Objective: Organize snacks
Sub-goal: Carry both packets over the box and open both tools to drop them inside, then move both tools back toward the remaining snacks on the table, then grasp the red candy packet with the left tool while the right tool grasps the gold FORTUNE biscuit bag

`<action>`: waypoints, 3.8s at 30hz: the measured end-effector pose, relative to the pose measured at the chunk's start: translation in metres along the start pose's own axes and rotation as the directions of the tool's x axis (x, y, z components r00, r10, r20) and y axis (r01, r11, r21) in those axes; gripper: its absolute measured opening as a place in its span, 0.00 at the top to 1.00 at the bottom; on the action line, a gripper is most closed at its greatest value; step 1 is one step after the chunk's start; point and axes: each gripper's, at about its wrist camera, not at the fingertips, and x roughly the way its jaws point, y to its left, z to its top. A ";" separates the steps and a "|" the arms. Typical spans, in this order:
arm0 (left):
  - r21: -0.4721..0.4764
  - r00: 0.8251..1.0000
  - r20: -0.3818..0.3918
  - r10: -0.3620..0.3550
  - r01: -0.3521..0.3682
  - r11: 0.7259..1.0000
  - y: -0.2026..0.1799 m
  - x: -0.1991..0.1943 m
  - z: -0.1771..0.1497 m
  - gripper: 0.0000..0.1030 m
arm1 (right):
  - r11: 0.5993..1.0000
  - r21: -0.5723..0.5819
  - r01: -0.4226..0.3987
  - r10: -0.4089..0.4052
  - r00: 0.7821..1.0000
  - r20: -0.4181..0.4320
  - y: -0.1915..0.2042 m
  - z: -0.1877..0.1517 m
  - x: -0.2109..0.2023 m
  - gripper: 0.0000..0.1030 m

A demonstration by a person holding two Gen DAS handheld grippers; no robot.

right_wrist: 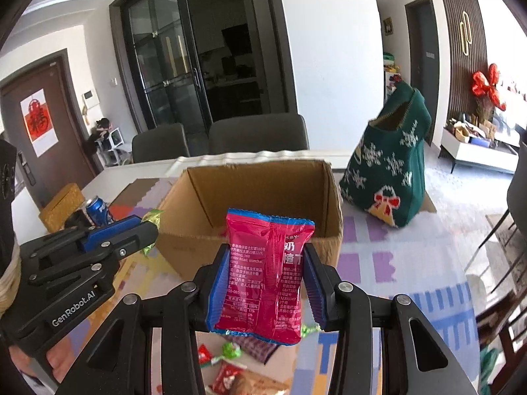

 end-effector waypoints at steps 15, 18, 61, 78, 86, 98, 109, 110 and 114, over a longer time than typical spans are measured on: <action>-0.010 0.999 -0.040 0.009 -0.009 1.000 0.021 0.042 0.040 0.82 | 0.999 -0.040 0.011 -0.011 1.000 0.006 0.005 0.049 0.035 0.58; -0.012 0.999 -0.052 0.016 -0.017 1.000 0.026 0.051 0.043 0.82 | 0.999 -0.041 0.019 -0.019 1.000 -0.001 0.005 0.056 0.043 0.58; 0.077 0.996 -0.061 0.071 -0.067 0.995 0.008 -0.035 -0.050 0.40 | 0.996 -0.081 0.026 -0.034 0.994 -0.102 0.021 -0.043 -0.013 0.35; 0.070 0.974 -0.221 0.042 -0.027 0.997 0.014 -0.007 -0.107 0.40 | 0.999 -0.046 0.026 -0.038 0.956 -0.290 0.025 -0.101 0.010 0.35; 0.055 0.946 -0.324 0.012 0.006 0.998 0.014 0.018 -0.133 0.40 | 0.999 -0.021 0.039 -0.044 0.927 -0.371 0.019 -0.124 0.027 0.35; 0.040 0.908 -0.417 -0.025 0.046 0.998 0.011 0.051 -0.155 0.40 | 0.999 0.013 0.043 -0.032 0.894 -0.447 0.012 -0.146 0.047 0.35; 0.018 0.888 -0.457 -0.049 0.064 0.998 0.007 0.073 -0.161 0.53 | 0.998 0.027 0.058 -0.039 0.882 -0.469 0.004 -0.156 0.058 0.36; 0.016 0.886 -0.461 -0.050 0.064 0.998 0.007 0.075 -0.161 0.54 | 0.998 0.028 0.058 -0.038 0.882 -0.470 0.004 -0.157 0.059 0.36; -0.011 0.888 -0.455 -0.069 0.072 0.997 0.008 0.079 -0.158 0.59 | 0.998 0.023 0.056 -0.038 0.879 -0.476 0.003 -0.159 0.062 0.42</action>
